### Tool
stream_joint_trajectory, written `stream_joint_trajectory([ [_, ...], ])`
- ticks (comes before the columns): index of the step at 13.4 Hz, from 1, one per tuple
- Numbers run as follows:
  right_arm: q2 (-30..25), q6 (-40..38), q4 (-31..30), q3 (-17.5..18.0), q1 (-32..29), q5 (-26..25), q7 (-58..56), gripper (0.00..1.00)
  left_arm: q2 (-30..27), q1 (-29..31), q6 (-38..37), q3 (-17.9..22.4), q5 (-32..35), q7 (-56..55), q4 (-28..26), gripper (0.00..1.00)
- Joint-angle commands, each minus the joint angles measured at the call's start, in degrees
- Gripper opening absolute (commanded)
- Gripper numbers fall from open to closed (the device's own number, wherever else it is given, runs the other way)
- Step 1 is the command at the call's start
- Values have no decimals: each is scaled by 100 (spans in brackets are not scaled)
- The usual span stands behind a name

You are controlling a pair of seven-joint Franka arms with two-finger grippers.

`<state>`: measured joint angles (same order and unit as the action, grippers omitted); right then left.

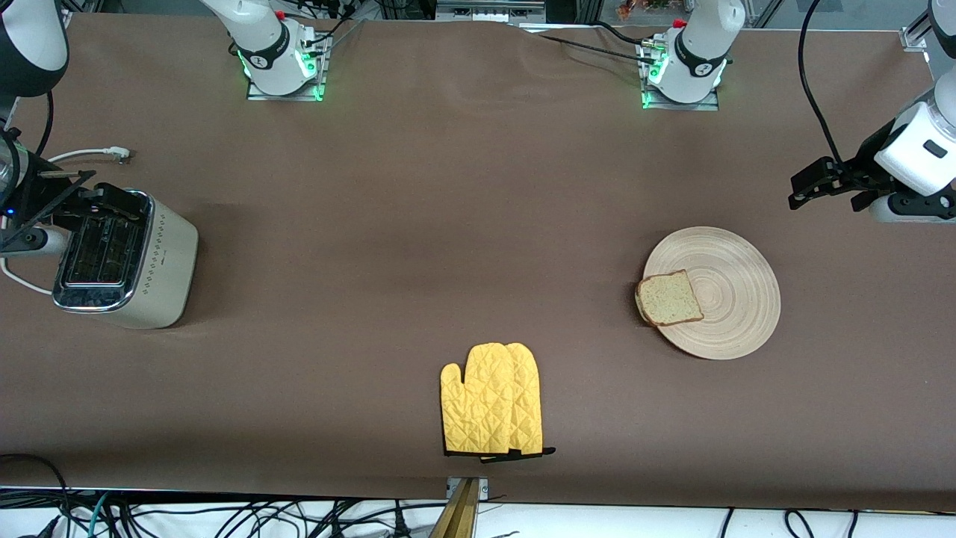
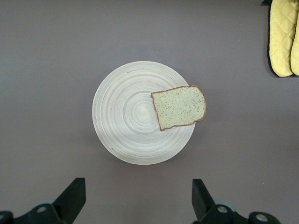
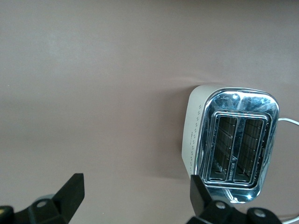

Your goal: Move plate and put bread in toaster

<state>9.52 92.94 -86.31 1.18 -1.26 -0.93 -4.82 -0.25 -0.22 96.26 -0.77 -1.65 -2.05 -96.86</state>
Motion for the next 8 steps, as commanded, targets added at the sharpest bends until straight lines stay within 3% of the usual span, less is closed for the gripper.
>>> stream_joint_trajectory([
  [1, 59, -31, 132, -4, -6, -48, 34, 100, 199, 197, -125, -2, 69, 73, 150, 100],
  [6, 59, -39, 132, -4, -14, -56, 51, 100, 883, 1364, -90, -2, -914, 1721, 221, 100],
  [8, 59, -31, 132, -4, -15, -48, 51, 100, 1463, 1961, -46, -2, -1904, 2548, 221, 100],
])
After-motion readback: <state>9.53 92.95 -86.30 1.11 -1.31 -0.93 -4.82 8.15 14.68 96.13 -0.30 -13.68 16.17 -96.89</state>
